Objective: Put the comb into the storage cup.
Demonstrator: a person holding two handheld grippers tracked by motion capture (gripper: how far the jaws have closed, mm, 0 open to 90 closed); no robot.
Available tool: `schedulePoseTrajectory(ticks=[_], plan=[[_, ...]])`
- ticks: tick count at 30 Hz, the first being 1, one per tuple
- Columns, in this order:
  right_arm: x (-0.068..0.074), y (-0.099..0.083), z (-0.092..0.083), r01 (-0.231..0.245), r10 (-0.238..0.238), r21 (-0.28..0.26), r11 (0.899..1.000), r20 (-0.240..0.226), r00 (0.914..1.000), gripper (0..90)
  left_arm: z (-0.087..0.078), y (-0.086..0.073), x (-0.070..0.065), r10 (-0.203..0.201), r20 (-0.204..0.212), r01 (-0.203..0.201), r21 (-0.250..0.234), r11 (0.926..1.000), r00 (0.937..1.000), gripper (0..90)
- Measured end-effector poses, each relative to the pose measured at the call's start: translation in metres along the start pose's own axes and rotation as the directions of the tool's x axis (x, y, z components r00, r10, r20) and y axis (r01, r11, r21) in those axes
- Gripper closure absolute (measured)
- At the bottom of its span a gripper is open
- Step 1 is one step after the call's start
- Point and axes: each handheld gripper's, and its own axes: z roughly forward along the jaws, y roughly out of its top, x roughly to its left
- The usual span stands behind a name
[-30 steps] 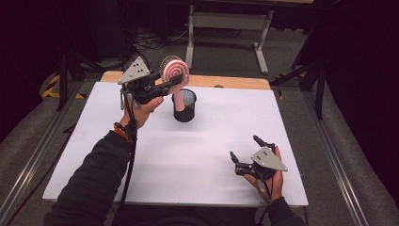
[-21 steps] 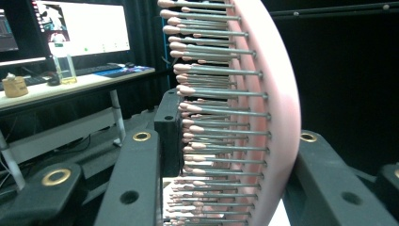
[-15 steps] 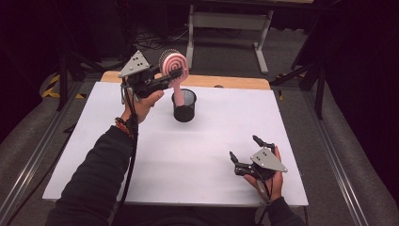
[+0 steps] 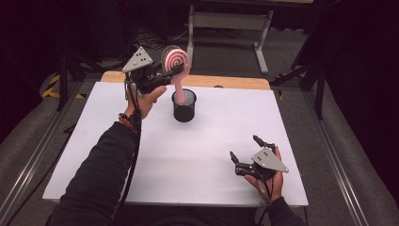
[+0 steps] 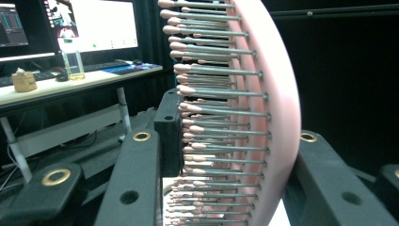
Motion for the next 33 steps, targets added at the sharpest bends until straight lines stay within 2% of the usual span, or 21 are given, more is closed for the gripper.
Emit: schedulePoseTrajectory(ticks=[2, 6, 12, 19, 20, 25, 27, 33], plan=[[0.0, 0.0, 0.0, 0.0, 0.0, -0.001, 1.0, 0.0, 1.0, 6.3, 0.001, 0.0, 0.001, -0.002, -0.014, 0.002, 0.002, 1.0, 0.9999, 62.7], [0.0, 0.0, 0.0, 0.001, -0.001, -0.002, 1.0, -0.002, 1.0, 6.2, 0.005, -0.002, 0.004, -0.002, -0.009, 0.002, -0.002, 1.0, 1.0, 62.7], [0.0, 0.0, 0.0, 0.001, -0.001, 0.0, 1.0, -0.005, 1.0, 6.3, 0.015, -0.005, 0.006, 0.01, -0.023, -0.01, 0.015, 0.9998, 0.9997, 62.7], [0.0, 0.0, -0.001, 0.002, -0.002, -0.002, 1.0, -0.007, 1.0, 6.3, 0.025, -0.011, 0.009, 0.001, -0.036, 0.0, 0.024, 0.9997, 0.9993, 62.8], [0.0, 0.0, -0.001, 0.0, 0.0, -0.002, 1.0, -0.006, 1.0, 6.3, 0.027, -0.012, 0.01, 0.004, -0.043, -0.003, 0.037, 0.9993, 0.9991, 62.7], [0.0, 0.0, 0.0, 0.003, -0.003, -0.002, 1.0, -0.01, 0.9999, 6.3, 0.035, -0.019, 0.016, -0.006, -0.056, 0.009, 0.049, 0.9988, 0.9984, 62.8], [0.0, 0.0, 0.0, 0.003, -0.003, 0.0, 1.0, -0.011, 0.9999, 6.3, 0.038, -0.022, 0.018, -0.024, -0.054, 0.027, 0.048, 0.9985, 0.9982, 62.7], [0.001, 0.0, 0.0, 0.009, -0.009, 0.001, 1.0, -0.017, 0.9998, 6.3, 0.047, -0.031, 0.024, -0.032, -0.074, 0.037, 0.07, 0.9968, 0.9968, 62.8]])
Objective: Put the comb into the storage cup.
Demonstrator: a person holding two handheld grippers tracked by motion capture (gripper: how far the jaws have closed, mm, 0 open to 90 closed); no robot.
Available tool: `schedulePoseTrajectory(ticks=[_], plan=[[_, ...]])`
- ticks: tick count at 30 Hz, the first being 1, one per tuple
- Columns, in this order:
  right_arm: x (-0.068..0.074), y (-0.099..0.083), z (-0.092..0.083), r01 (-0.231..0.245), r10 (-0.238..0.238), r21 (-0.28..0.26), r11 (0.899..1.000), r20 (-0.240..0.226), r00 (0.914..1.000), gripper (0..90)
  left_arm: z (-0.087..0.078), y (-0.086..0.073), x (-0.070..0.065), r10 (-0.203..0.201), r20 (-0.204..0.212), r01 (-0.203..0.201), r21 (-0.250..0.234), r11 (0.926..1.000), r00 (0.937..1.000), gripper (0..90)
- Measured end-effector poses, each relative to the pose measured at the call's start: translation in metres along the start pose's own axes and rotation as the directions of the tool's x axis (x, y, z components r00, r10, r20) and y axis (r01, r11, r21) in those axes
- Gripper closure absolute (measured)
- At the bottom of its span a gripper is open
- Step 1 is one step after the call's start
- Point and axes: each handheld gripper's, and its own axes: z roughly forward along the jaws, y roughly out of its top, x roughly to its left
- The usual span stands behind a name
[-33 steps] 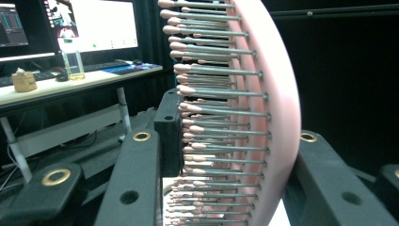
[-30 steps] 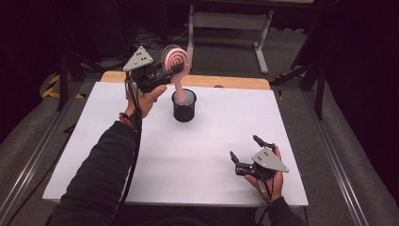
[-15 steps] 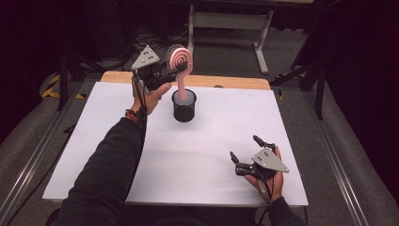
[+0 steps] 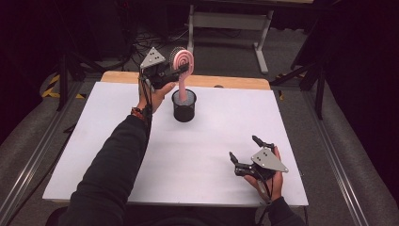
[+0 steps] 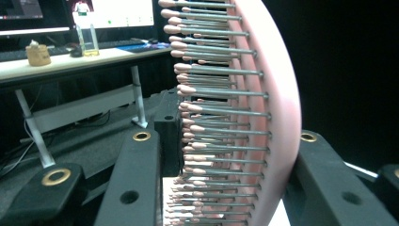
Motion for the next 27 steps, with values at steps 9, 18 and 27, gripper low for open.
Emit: schedulePoseTrajectory(ticks=[9, 18, 27], plan=[[0.001, 0.0, 0.001, 0.004, -0.004, 0.004, 1.0, -0.002, 1.0, 6.3, 0.009, -0.013, 0.005, -0.051, 0.001, 0.051, 0.021, 0.9985, 0.9987, 62.7], [0.001, 0.0, 0.001, 0.006, -0.006, 0.005, 1.0, -0.004, 1.0, 6.3, 0.016, -0.029, 0.002, -0.081, 0.023, 0.08, 0.038, 0.9961, 0.9965, 62.7], [0.002, 0.0, 0.002, 0.012, -0.011, 0.01, 1.0, -0.006, 0.9999, 6.3, 0.02, -0.042, -0.003, -0.116, 0.028, 0.114, 0.049, 0.9922, 0.9929, 62.7]])
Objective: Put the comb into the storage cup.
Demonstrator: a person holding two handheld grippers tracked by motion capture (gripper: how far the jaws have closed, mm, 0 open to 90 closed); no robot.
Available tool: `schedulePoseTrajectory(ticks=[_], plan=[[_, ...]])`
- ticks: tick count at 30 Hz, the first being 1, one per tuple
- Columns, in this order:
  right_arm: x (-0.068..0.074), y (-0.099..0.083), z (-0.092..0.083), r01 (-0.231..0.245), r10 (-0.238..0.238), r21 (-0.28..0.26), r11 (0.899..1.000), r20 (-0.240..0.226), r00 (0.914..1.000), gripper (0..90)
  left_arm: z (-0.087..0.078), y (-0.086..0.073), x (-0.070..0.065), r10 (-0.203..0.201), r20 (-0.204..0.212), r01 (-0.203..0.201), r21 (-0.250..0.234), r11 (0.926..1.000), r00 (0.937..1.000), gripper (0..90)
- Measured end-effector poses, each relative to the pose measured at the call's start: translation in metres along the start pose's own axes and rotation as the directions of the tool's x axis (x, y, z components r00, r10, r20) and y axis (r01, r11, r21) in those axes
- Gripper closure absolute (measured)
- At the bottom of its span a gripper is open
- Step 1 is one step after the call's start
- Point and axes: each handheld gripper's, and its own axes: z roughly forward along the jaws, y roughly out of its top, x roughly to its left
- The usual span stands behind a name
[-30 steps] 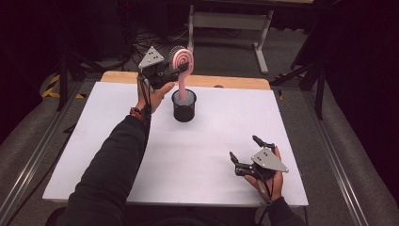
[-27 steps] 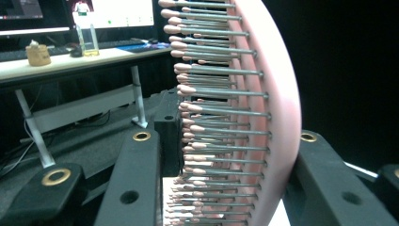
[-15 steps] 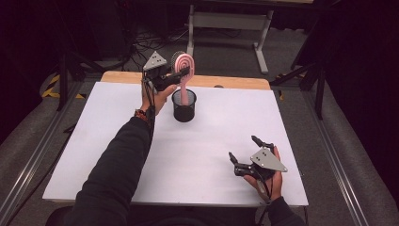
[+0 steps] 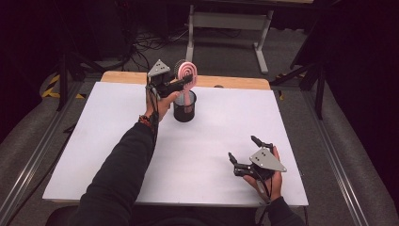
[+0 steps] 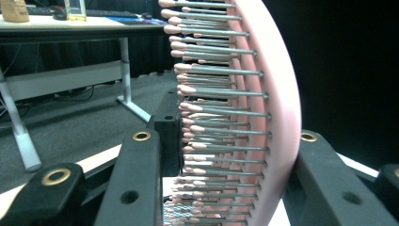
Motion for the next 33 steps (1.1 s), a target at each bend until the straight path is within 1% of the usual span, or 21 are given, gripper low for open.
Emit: schedulePoseTrajectory(ticks=[2, 3, 6, 10, 14, 17, 19, 22, 26, 28, 33], plan=[[0.0, 0.0, 0.0, -0.001, 0.001, 0.0, 1.0, -0.001, 1.0, 6.3, 0.001, -0.002, -0.001, -0.007, 0.003, 0.007, -0.002, 1.0, 1.0, 62.7], [0.0, 0.0, 0.0, -0.001, 0.001, 0.002, 1.0, -0.001, 1.0, 6.3, 0.002, -0.003, -0.001, 0.0, 0.002, 0.0, 0.002, 1.0, 1.0, 62.7], [0.001, 0.0, 0.0, 0.003, -0.003, 0.004, 1.0, 0.001, 1.0, 6.3, 0.003, -0.005, -0.001, -0.001, 0.002, 0.001, 0.015, 0.9999, 1.0, 62.7], [0.002, -0.001, 0.002, 0.012, -0.012, 0.017, 1.0, 0.007, 0.9999, 6.4, 0.004, -0.007, -0.001, -0.016, 0.006, 0.016, 0.023, 0.9996, 0.9999, 62.7], [0.002, -0.001, 0.002, 0.015, -0.015, 0.017, 1.0, 0.005, 0.9999, 6.4, 0.005, -0.011, -0.001, -0.013, 0.001, 0.013, 0.022, 0.9997, 0.9999, 62.7], [0.002, -0.001, 0.002, 0.017, -0.017, 0.016, 1.0, 0.004, 0.9999, 6.4, 0.006, -0.013, -0.002, -0.011, -0.008, 0.011, 0.031, 0.9995, 0.9999, 62.7], [0.002, -0.001, 0.002, 0.016, -0.016, 0.018, 1.0, 0.003, 0.9999, 6.4, 0.006, -0.015, -0.001, -0.018, -0.004, 0.018, 0.029, 0.9994, 0.9998, 62.6], [0.002, -0.001, 0.002, 0.016, -0.016, 0.02, 1.0, 0.001, 0.9999, 6.4, 0.006, -0.017, -0.001, -0.026, -0.009, 0.027, 0.026, 0.9993, 0.9996, 62.7], [0.003, -0.001, 0.002, 0.018, -0.018, 0.019, 1.0, -0.001, 0.9998, 6.4, 0.004, -0.018, 0.001, -0.03, -0.009, 0.031, 0.024, 0.9993, 0.9995, 62.6], [0.003, -0.001, 0.003, 0.019, -0.018, 0.022, 1.0, -0.004, 0.9998, 6.4, 0.004, -0.018, 0.002, -0.038, 0.001, 0.038, 0.025, 0.999, 0.9993, 62.4], [0.004, -0.001, 0.004, 0.029, -0.028, 0.033, 0.999, -0.01, 0.9995, 6.4, 0.003, -0.017, 0.002, -0.026, -0.005, 0.026, 0.033, 0.9991, 0.9996, 61.6]])
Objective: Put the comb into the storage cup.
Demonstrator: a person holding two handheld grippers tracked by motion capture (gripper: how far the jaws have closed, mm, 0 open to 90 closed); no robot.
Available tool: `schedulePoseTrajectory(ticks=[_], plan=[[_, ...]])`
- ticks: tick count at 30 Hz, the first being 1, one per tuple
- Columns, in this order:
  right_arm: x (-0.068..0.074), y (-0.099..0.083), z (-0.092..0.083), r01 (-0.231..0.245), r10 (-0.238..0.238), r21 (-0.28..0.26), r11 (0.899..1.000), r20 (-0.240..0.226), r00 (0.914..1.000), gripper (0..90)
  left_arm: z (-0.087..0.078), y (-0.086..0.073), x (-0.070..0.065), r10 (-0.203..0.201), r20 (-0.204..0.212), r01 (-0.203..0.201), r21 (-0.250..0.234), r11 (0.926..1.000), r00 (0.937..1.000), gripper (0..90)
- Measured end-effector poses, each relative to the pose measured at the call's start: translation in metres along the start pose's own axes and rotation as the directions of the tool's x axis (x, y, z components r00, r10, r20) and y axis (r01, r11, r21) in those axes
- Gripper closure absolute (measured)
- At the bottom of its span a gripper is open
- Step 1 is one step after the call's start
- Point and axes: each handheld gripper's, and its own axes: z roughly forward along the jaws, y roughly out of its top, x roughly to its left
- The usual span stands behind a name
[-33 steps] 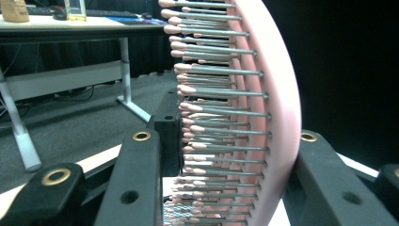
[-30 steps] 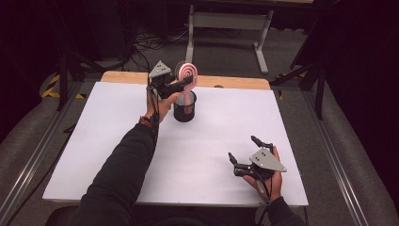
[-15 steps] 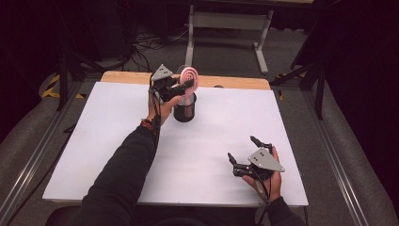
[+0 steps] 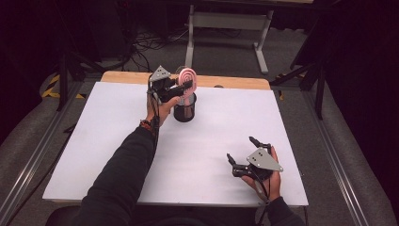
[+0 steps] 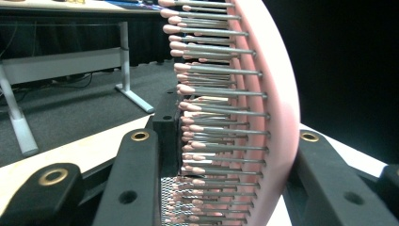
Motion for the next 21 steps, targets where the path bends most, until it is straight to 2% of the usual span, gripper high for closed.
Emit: schedulePoseTrajectory(ticks=[6, 13, 16, 21], plan=[[0.0, 0.0, 0.0, 0.005, -0.005, 0.007, 1.0, 0.004, 1.0, 6.6, -0.002, 0.003, 0.0, 0.029, -0.028, -0.029, 0.0, 0.9996, 0.9992, 60.5], [-0.001, -0.001, 0.0, -0.001, 0.001, 0.006, 1.0, 0.012, 0.9999, 7.0, -0.006, 0.006, 0.006, 0.034, -0.05, -0.034, -0.013, 0.9993, 0.9982, 57.3], [0.001, 0.0, 0.001, 0.006, -0.006, 0.008, 1.0, 0.007, 1.0, 7.0, -0.007, 0.006, 0.008, 0.037, -0.058, -0.037, -0.002, 0.9993, 0.9976, 57.8], [0.001, -0.001, 0.001, 0.006, -0.006, 0.013, 1.0, 0.005, 1.0, 7.0, -0.01, 0.005, 0.012, 0.024, -0.071, -0.025, -0.008, 0.9997, 0.9972, 56.4]])
